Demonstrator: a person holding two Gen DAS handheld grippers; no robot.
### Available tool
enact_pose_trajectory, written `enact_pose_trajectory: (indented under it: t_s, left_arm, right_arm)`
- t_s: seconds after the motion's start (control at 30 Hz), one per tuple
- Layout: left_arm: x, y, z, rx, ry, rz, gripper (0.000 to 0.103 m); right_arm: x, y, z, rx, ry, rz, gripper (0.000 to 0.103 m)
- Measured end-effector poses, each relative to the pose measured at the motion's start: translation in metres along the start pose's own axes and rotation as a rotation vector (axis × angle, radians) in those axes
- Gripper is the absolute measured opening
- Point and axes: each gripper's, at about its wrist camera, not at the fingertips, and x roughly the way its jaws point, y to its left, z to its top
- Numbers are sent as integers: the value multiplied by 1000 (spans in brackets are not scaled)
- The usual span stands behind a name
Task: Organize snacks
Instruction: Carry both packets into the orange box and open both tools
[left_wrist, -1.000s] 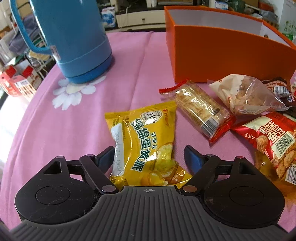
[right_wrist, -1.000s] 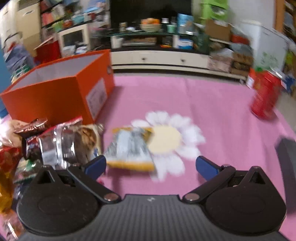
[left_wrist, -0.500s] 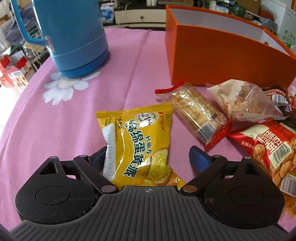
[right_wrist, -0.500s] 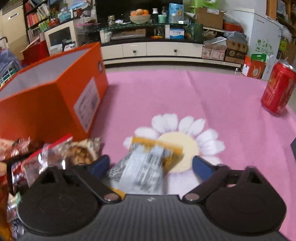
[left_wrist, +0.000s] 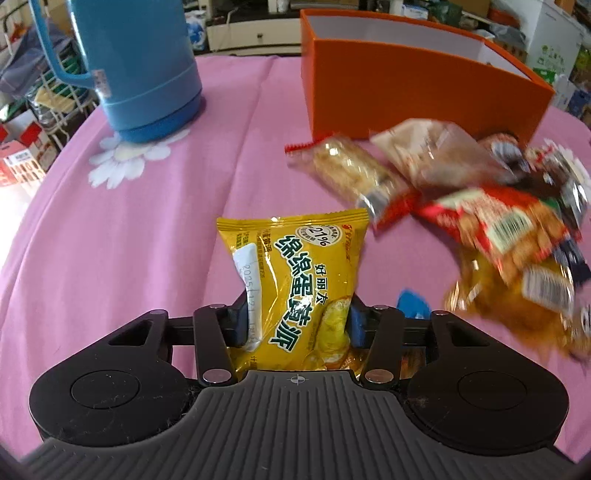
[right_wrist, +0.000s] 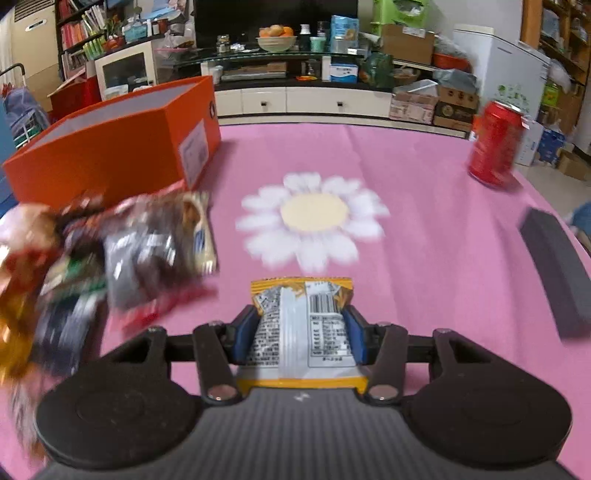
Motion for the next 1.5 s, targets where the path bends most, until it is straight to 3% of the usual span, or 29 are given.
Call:
enact_pose_trajectory:
  t_s: [0.07,0.1,0.17,0.2,0.33,0.37,0.4,0.47,0.6,0.7,0.8,0.93,1.1,1.23,1.37,1.5]
  left_arm:
    - [-2,-1,-5,17,-6,16,34]
    - [-1,-1,-5,22,-5,30,44]
    - [1,0,-1,25,1,58,53]
    - [2,1,0,20,3,70,56]
    - [2,6,-4,-13,3,64,56]
    - [2,8,-6,-29,-2,52,50]
    - [0,11,-7,-58,-1,16,31]
    - [-4,14,-5,-85,0,-2,13]
    - [-30,18,-2,-97,-35,-48,10]
    - [-53,21,5,-96,-82,-76,11]
    - [-69,19,20,-90,-120,-99,11]
    - [-73,2,65,-77,-169,-159,11]
    - [-50,-31,141,-42,-234,-191,11]
    - [-15,-57,191,-23,-240,-219,11]
    - [27,-77,221,8,-218,-212,12]
    - [64,-88,226,32,-176,-189,19]
  right_arm:
    - [-10,-2,-12,5,-11,-2,51]
    - [-11,-2,-14,8,-17,0,52]
    - [-9,-2,-13,21,-18,5,59]
    - [-8,-2,-12,28,-18,11,65]
    - [-11,3,-19,-4,-33,-7,67]
    - [-11,3,-18,7,-32,-4,66]
    - [-12,3,-17,5,-32,-6,61]
    - [-16,0,-17,18,-26,-6,51]
    - [-34,-15,-21,158,-2,78,49]
    - [-58,-18,-18,227,-36,135,49]
    - [-79,-2,6,201,-106,182,49]
    - [-87,29,62,129,-208,253,49]
    - [-54,75,136,12,-282,285,49]
    - [-5,105,179,-56,-267,295,49]
    - [47,127,196,-109,-218,298,49]
    - [87,139,195,-146,-156,305,51]
